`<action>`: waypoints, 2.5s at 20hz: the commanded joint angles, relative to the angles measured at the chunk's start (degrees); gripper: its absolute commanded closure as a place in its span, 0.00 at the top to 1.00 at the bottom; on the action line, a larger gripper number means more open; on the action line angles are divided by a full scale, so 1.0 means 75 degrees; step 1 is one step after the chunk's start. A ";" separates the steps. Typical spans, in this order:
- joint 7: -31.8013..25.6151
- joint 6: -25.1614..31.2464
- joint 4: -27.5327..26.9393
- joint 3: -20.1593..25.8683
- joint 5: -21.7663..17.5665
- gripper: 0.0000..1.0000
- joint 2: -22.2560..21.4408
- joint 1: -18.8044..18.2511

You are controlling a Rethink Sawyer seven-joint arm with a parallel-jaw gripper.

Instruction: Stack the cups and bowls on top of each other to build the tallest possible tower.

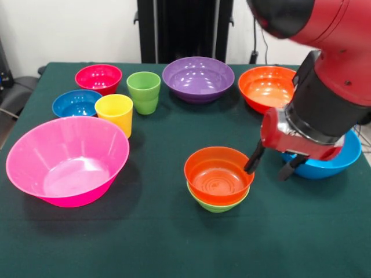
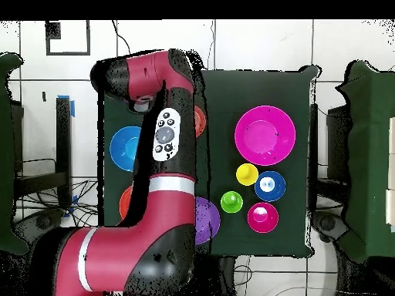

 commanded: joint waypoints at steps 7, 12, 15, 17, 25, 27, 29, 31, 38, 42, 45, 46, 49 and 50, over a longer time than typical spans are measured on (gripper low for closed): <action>-0.3199 0.2109 -0.1874 0.0887 -0.0244 1.00 0.0209 -0.0312; -0.3581 0.2324 -0.2250 0.0906 -0.0133 1.00 0.0235 -0.0484; -0.3753 0.2226 -0.2273 0.0893 -0.0090 1.00 0.0273 -0.0583; -0.3864 0.2234 -0.2522 0.0912 -0.0088 1.00 0.0468 -0.0607; -0.4349 0.1988 -0.2609 0.0774 -0.0007 1.00 0.0617 -0.0873; -0.4481 0.1839 -0.2571 0.0711 -0.0044 1.00 0.0623 -0.0943; -0.4632 0.1752 -0.2601 0.0675 -0.0072 1.00 0.0658 -0.1022; -0.4832 0.1713 -0.2671 0.0661 -0.0089 1.00 0.0711 -0.1107; -0.5369 0.1601 -0.2629 0.0607 -0.0132 1.00 0.0672 -0.1332; -0.5552 0.1745 -0.2892 0.0566 -0.0127 1.00 0.0758 -0.1423; -0.5735 0.1754 -0.2793 0.0534 -0.0090 1.00 0.0632 -0.1520; -0.5798 0.1769 -0.2786 0.0527 -0.0079 1.00 0.0601 -0.1561; -0.5980 0.1819 -0.2899 0.0523 -0.0064 1.00 0.0617 -0.1688; -0.6082 0.1847 -0.2995 0.0527 -0.0072 1.00 0.0674 -0.1733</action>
